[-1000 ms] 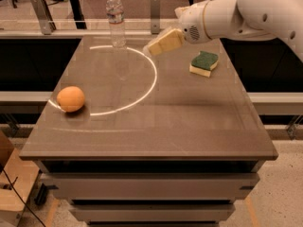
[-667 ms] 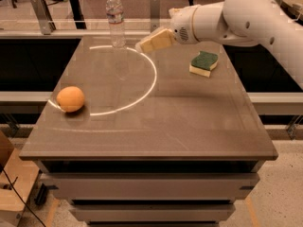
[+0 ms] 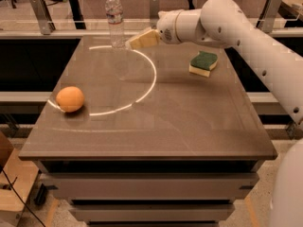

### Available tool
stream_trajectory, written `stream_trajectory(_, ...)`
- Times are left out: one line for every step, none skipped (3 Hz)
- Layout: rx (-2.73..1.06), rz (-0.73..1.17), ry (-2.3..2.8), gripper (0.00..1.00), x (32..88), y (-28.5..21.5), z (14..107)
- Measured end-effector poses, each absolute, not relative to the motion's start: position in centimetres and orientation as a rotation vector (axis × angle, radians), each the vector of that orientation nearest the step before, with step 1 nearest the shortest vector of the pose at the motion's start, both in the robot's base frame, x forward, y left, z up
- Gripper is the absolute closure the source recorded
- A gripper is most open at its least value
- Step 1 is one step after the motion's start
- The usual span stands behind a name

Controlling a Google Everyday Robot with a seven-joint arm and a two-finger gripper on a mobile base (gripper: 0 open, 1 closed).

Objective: Knock water bottle over

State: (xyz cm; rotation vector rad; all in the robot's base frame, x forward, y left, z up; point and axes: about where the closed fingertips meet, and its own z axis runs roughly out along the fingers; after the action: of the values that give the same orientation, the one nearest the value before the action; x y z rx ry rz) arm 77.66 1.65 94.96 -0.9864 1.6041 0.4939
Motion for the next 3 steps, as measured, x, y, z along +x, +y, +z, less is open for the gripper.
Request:
stream_trajectory(-0.963, 0.501, 1.614, 0.00, 77.7, 2.1, 94.4)
stream_trajectory(-0.915, 0.492, 1.595, 0.00, 79.2, 3.7, 94.0)
stream_trajectory(-0.880, 0.481, 1.563, 0.00, 81.4, 5.4, 93.9)
